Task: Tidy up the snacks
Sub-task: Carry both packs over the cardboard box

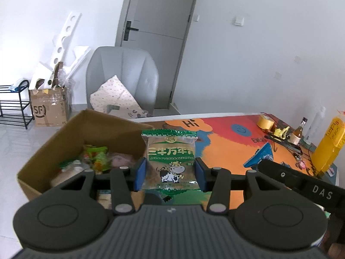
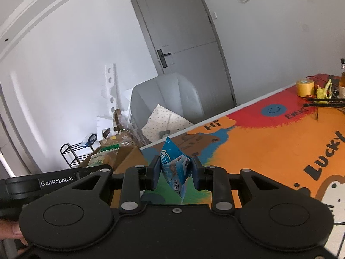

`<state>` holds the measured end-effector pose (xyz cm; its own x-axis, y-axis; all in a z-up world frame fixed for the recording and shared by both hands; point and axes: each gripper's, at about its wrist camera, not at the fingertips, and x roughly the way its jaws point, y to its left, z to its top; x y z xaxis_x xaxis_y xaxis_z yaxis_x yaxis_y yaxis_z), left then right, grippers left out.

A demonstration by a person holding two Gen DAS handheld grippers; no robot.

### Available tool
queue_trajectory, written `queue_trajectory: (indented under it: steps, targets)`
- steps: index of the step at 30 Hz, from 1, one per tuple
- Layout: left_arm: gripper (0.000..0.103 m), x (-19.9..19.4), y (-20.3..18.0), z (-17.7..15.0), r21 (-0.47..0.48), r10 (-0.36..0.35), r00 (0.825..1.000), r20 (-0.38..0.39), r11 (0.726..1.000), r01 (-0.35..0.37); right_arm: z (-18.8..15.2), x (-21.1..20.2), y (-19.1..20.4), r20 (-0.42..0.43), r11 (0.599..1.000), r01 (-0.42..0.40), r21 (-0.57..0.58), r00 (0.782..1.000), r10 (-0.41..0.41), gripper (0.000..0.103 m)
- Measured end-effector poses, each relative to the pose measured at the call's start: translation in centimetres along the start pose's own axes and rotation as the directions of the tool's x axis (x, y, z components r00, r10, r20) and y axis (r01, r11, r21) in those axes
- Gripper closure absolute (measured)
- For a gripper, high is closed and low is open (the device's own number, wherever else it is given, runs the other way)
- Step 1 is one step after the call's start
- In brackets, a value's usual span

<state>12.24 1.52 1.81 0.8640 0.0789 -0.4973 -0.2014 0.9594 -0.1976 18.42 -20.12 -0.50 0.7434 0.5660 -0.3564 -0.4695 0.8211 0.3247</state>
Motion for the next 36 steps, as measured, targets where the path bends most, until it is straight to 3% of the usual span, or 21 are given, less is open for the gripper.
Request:
queue_trajectory:
  steps: [21, 36]
  targets:
    - [0.057, -1.4, 6.6, 1.9, -0.084, 0.070, 0.997, 0.028, 0.994, -0.068, 0.6, 2.6, 6.1, -0.016, 0.994, -0.067, -0.081, 0.998, 0.066, 0.075]
    - [0.056, 1.0, 9.7, 2.8, -0.147, 0.057, 0.998, 0.018, 0.988, -0.053, 1.5, 4.9, 8.5, -0.030, 0.990, -0.060, -0.125, 0.998, 0.056, 0.075]
